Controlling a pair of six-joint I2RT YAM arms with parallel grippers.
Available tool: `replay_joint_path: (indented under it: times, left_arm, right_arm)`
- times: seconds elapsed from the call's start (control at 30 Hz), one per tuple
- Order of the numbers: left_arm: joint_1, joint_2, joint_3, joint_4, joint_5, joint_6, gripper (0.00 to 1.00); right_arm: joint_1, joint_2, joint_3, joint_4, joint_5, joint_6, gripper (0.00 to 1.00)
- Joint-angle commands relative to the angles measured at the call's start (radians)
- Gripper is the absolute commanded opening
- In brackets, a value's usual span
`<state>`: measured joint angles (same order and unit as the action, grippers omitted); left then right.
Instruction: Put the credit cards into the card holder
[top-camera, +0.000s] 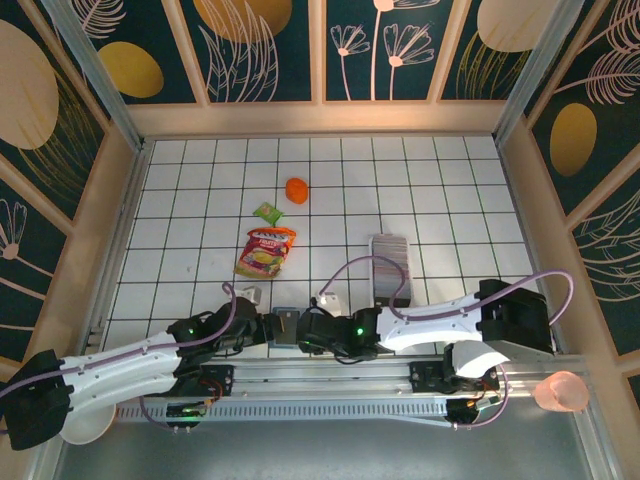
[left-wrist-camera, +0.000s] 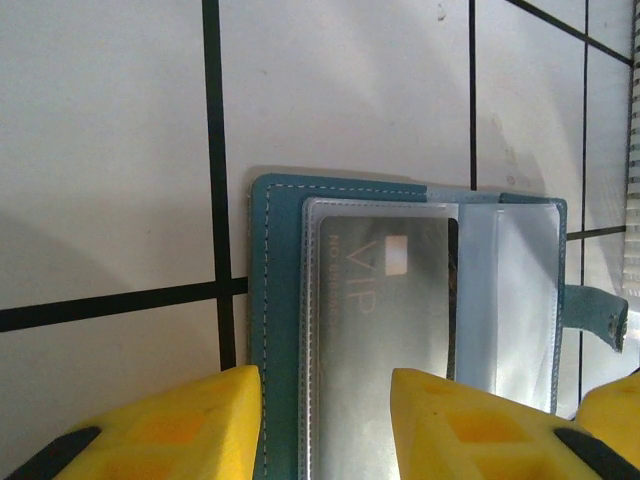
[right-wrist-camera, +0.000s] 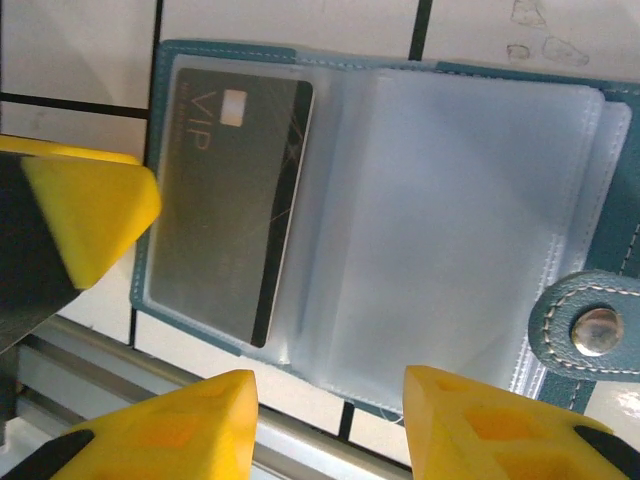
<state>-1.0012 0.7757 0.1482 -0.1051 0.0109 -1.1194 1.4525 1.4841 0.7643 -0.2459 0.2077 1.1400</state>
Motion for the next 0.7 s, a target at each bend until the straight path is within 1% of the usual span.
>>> replay_joint_path:
  times: [0.0,0.1,0.43,0.67]
  left_arm:
    - [-0.005,0.008,-0.008,0.008,0.039,-0.004,0.38]
    - [-0.005,0.021,-0.016,0.043,0.065,-0.009,0.38]
    - [-0.006,0.054,-0.013,0.065,0.070,-0.006,0.37]
    - [-0.007,0.057,-0.021,0.076,0.072,-0.012,0.36]
  right_arm:
    - [-0.013,0.014,0.010,-0.002,0.008,0.022,0.43]
    - [-0.024,0.013,0.000,-0.031,0.029,0.034,0.43]
    - [-0.035,-0.006,-0.019,-0.141,0.083,0.075,0.44]
    - [-0.037,0.016,-0.027,-0.110,0.059,0.070,0.44]
